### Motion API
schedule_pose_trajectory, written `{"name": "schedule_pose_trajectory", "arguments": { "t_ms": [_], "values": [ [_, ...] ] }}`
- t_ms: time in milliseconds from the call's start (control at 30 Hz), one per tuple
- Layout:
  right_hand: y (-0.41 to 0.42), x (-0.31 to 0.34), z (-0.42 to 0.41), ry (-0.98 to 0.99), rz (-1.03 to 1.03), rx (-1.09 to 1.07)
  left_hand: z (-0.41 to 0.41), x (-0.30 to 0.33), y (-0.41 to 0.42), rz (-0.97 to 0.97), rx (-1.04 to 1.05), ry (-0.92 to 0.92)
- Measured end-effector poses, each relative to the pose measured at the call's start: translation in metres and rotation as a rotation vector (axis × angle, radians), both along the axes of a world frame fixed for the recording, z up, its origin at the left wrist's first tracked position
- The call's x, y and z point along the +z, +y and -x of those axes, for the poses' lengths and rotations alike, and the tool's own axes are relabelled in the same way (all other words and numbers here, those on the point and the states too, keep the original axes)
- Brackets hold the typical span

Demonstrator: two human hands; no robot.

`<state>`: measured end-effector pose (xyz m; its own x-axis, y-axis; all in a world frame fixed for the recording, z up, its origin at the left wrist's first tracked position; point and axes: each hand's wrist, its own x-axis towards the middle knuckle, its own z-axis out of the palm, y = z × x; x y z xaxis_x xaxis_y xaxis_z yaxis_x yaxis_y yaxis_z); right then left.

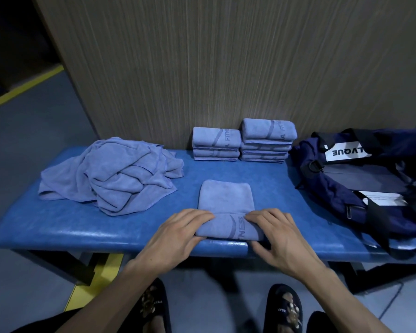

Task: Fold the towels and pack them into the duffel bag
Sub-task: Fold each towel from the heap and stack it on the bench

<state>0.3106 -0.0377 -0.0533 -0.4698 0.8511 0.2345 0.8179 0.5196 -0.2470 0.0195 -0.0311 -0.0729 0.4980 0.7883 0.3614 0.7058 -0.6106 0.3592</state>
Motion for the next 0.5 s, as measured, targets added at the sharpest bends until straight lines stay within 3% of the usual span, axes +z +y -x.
{"name": "schedule_pose_trajectory", "arguments": {
  "t_ms": [200, 500],
  "values": [
    [0.0, 0.006, -0.002, 0.101, 0.038, -0.032, -0.001, 0.012, -0.008, 0.198, 0.075, -0.179],
    [0.0, 0.017, -0.001, 0.339, 0.281, -0.13, -0.004, 0.009, -0.005, 0.393, 0.196, -0.363]
  ]
}}
